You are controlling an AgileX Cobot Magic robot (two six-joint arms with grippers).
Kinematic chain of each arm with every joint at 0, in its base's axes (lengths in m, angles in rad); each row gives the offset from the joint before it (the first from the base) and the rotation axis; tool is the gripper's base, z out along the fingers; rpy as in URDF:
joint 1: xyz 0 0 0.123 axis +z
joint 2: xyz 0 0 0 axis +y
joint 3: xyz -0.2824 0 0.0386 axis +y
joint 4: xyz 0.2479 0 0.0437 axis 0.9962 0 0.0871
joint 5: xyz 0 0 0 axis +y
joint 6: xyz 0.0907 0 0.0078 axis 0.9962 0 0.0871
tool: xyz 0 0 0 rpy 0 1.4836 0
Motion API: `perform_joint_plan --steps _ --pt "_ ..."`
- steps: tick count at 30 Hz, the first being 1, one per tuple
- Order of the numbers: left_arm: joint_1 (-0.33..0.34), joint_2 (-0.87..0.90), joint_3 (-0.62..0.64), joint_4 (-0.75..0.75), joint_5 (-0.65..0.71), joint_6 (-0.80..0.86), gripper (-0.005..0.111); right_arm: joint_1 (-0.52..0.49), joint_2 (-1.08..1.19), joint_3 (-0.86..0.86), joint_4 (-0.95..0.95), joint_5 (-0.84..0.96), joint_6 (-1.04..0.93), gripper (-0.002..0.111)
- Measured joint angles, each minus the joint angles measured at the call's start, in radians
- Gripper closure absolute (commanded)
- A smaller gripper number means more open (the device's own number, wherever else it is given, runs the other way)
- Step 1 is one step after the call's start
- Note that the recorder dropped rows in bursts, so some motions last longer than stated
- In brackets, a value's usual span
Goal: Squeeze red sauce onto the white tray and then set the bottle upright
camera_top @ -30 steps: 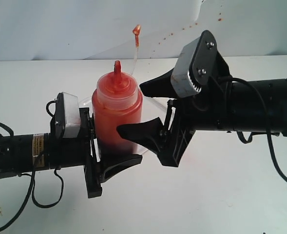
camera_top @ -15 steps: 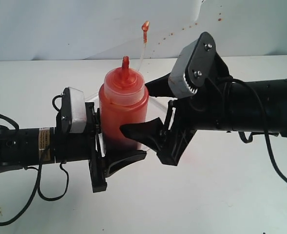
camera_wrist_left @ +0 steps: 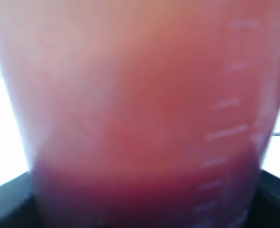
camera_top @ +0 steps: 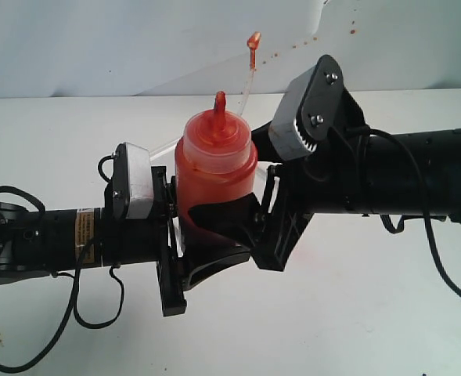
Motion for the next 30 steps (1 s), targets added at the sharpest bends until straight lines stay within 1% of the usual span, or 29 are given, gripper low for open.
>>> perform_joint_plan --steps 30 --pt "0.000 0.000 0.000 0.002 0.000 0.000 0.107 0.000 0.005 0.000 0.000 0.002 -0.012 0.028"
